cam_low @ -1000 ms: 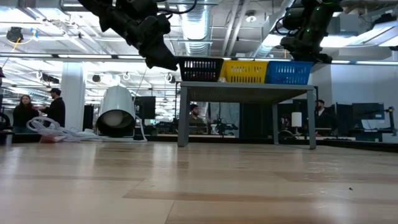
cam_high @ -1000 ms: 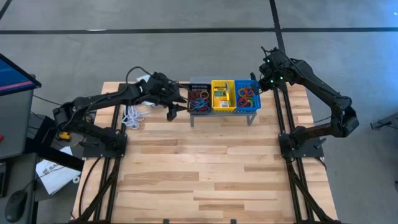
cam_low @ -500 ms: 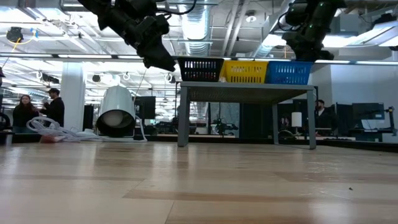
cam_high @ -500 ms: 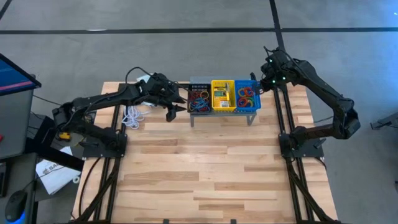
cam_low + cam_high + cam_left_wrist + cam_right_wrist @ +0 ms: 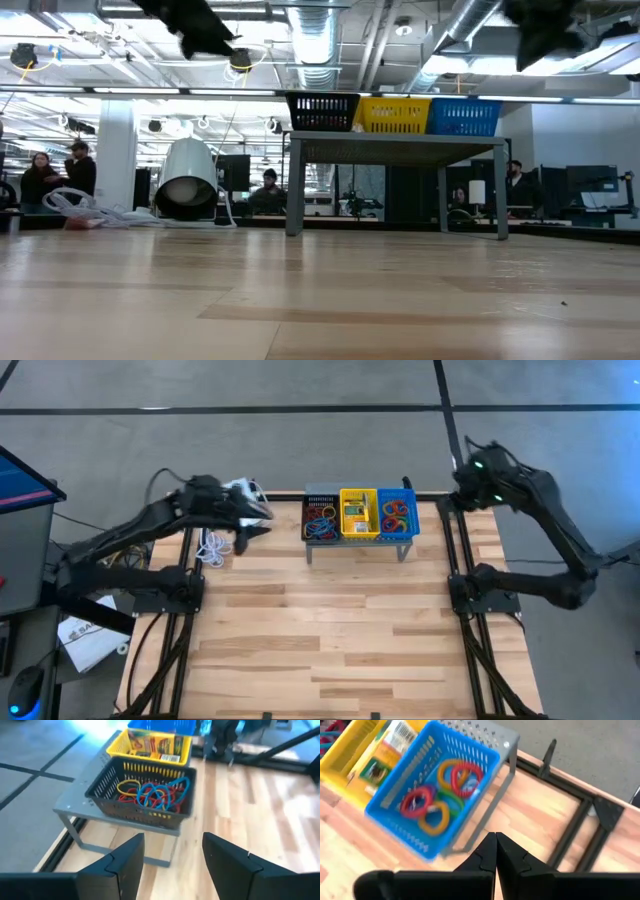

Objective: Pick & Place Office Desk Supplies
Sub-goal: Return to Home Position

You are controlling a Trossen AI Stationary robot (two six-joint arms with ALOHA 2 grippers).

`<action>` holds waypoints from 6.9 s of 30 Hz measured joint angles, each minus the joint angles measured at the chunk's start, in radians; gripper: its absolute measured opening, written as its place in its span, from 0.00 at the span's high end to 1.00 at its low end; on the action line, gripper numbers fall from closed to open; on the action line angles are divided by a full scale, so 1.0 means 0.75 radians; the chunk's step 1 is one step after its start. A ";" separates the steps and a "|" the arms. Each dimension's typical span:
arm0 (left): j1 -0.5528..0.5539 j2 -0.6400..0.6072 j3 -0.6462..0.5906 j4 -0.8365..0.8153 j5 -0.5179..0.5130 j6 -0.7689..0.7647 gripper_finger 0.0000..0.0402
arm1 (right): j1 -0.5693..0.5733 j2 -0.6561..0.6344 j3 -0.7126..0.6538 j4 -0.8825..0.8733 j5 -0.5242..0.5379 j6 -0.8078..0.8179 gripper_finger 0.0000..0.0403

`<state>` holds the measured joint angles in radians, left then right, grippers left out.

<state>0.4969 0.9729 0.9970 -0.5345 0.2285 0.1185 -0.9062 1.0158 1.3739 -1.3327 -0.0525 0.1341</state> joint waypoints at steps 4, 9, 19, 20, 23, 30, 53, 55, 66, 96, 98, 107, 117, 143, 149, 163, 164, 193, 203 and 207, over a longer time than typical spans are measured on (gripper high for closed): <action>-0.010 -0.195 0.000 -0.095 0.016 -0.080 0.51 | 0.000 -0.206 0.000 -0.083 -0.002 0.016 1.00; -0.063 -0.416 -0.009 -0.181 0.019 -0.193 0.51 | 0.011 -0.528 -0.053 -0.085 -0.113 0.076 1.00; -0.215 -0.824 -0.485 0.221 -0.018 -0.457 0.52 | -0.049 -1.168 -0.441 0.252 -0.466 0.293 1.00; -0.226 -0.841 -0.525 0.241 -0.026 -0.480 0.52 | -0.082 -1.206 -0.482 0.258 -0.478 0.284 1.00; -0.268 -0.865 -0.620 0.308 -0.060 -0.494 0.52 | -0.196 -1.299 -0.602 0.296 -0.529 0.216 1.00; -0.414 -0.849 -0.730 0.414 -0.332 -0.421 0.52 | -0.556 -1.344 -0.775 0.378 -0.707 0.016 1.00; -0.578 -0.844 -0.821 0.565 -0.833 -0.279 0.52 | -0.589 -1.338 -1.066 0.690 -0.556 0.095 1.00; -0.578 -0.844 -0.821 0.566 -0.833 -0.280 0.52 | -0.603 -1.337 -1.112 0.724 -0.614 0.118 1.00; -0.577 -0.841 -0.821 0.564 -0.855 -0.309 0.52 | -0.613 -1.335 -1.095 0.795 -0.631 0.136 1.00; -0.577 -0.841 -0.821 0.525 -0.863 -0.308 0.52 | -0.611 -1.085 -1.080 1.105 -0.446 0.185 1.00; -0.577 -0.841 -0.821 0.525 -0.863 -0.308 0.52 | -0.611 -1.084 -1.096 1.156 -0.486 0.219 1.00; -0.577 -0.841 -0.821 0.525 -0.933 -0.304 0.52 | -0.611 -1.085 -1.101 1.205 -0.555 0.239 1.00; -0.577 -0.841 -0.821 0.527 -0.933 -0.304 0.52 | -0.610 -1.085 -1.101 1.202 -0.603 0.220 1.00; -0.577 -0.841 -0.821 0.538 -0.933 -0.305 0.52 | -0.516 -1.091 -1.101 1.200 -0.820 0.276 1.00; -0.577 -0.838 -0.821 0.539 -0.932 -0.305 0.52 | -0.146 -1.104 -1.101 1.239 -0.554 0.271 1.00; -0.577 -0.817 -0.821 0.557 -0.932 -0.305 0.52 | 0.922 -1.144 -1.143 1.166 0.397 0.097 1.00; -0.577 -0.817 -0.821 0.557 -0.932 -0.305 0.52 | 0.985 -1.159 -1.160 1.179 0.444 0.090 1.00; -0.577 -0.814 -0.821 0.565 -0.932 -0.305 0.52 | 1.278 -1.347 -1.759 1.644 0.264 -0.040 1.00; -0.577 -0.814 -0.821 0.565 -0.932 -0.305 0.52 | 1.275 -1.334 -1.759 1.640 0.273 -0.074 1.00; -0.577 -0.814 -0.821 0.564 -0.932 -0.305 0.52 | 1.275 -1.334 -1.759 1.639 0.276 -0.074 1.00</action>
<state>0.0639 0.3622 0.3809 -0.1112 -0.4705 -0.1101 0.0502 0.0151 0.0547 -0.1032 0.1543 0.0784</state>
